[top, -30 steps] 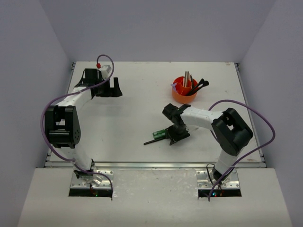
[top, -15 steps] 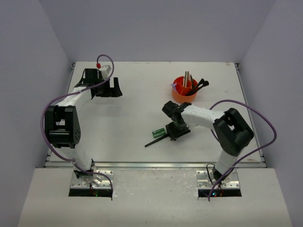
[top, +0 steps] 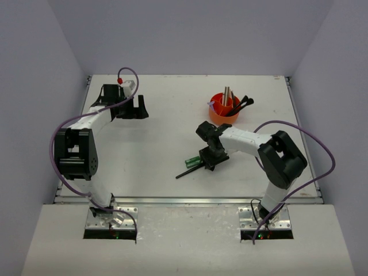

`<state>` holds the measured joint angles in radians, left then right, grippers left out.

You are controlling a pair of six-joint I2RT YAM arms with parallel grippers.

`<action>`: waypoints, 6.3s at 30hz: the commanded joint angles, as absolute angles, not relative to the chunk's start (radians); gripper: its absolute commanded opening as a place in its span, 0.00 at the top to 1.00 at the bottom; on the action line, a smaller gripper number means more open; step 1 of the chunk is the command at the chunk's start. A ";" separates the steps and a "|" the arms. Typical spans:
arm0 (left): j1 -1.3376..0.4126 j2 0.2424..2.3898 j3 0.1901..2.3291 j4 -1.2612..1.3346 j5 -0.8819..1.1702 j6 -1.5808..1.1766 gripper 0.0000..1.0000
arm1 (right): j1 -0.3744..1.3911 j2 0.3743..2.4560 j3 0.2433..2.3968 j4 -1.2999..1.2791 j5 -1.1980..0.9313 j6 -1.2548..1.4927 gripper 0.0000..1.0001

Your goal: Organize the makeup

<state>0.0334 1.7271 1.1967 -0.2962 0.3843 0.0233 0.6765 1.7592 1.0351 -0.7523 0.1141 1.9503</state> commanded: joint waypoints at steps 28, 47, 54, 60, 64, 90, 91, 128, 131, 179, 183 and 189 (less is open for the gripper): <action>0.046 1.677 1.198 -0.261 0.387 0.034 0.00 | 0.676 1.813 1.045 -0.766 0.125 1.965 0.58; 0.044 1.677 1.198 -0.262 0.400 0.028 0.00 | 0.673 1.805 1.012 -0.827 0.249 1.964 0.90; 0.044 1.678 1.198 -0.260 0.400 0.028 0.00 | 0.664 1.784 1.002 -0.827 0.329 1.897 0.97; 0.046 1.678 1.198 -0.259 0.403 0.026 0.00 | 0.664 1.778 1.002 -0.827 0.359 1.855 1.00; 0.044 1.678 1.197 -0.261 0.409 0.025 0.00 | 0.663 1.773 0.996 -0.827 0.353 1.878 1.00; -0.298 1.733 1.286 -0.656 0.642 0.724 0.02 | 0.650 1.795 1.010 -0.824 0.340 1.869 1.00; -0.312 1.735 1.283 -0.652 0.644 0.725 0.02 | 0.650 1.795 1.009 -0.823 0.341 1.869 1.00; -0.633 1.634 0.867 -0.197 0.473 0.545 0.00 | 0.640 1.786 0.961 -0.798 0.340 1.892 1.00; -0.649 1.641 0.865 -0.189 0.476 0.536 0.00 | 0.640 1.787 0.959 -0.798 0.336 1.894 1.00; -0.703 1.764 0.910 -0.135 0.333 0.469 0.00 | 0.638 1.385 0.799 -0.653 0.762 1.533 1.00; -0.703 1.766 0.910 -0.137 0.334 0.466 0.00 | 0.638 1.297 0.808 -0.561 0.857 1.329 1.00; -0.701 1.764 0.909 -0.137 0.335 0.465 0.00 | 0.607 1.150 0.804 -0.166 0.940 0.754 1.00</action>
